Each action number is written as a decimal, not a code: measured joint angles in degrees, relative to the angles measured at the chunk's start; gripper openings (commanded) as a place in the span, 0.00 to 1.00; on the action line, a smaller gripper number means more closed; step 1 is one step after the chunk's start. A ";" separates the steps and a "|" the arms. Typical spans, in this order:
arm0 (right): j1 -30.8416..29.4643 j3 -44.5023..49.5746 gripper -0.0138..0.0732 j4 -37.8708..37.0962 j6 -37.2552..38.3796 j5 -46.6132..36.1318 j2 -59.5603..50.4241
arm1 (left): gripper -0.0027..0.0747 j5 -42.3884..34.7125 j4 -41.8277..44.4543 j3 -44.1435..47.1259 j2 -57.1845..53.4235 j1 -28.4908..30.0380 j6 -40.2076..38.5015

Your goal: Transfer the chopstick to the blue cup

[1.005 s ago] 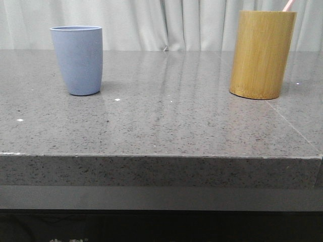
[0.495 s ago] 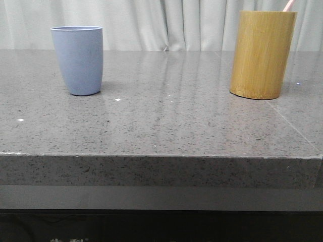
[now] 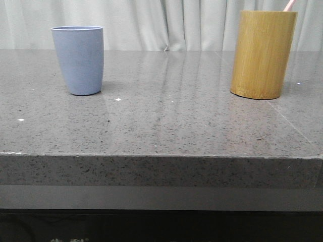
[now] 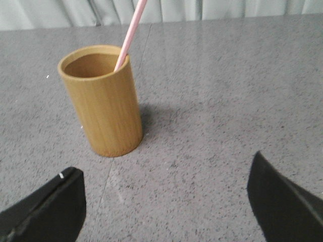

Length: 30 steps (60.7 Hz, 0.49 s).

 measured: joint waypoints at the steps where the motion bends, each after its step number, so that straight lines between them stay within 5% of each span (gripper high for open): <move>1: 0.29 0.00 0.91 0.00 -0.25 0.29 0.00 | 0.86 0.59 0.00 -1.08 1.11 -0.36 0.09; 30: 1.55 0.00 0.91 0.00 -2.44 1.49 0.00 | 0.86 22.89 0.00 -36.36 36.57 -9.34 2.05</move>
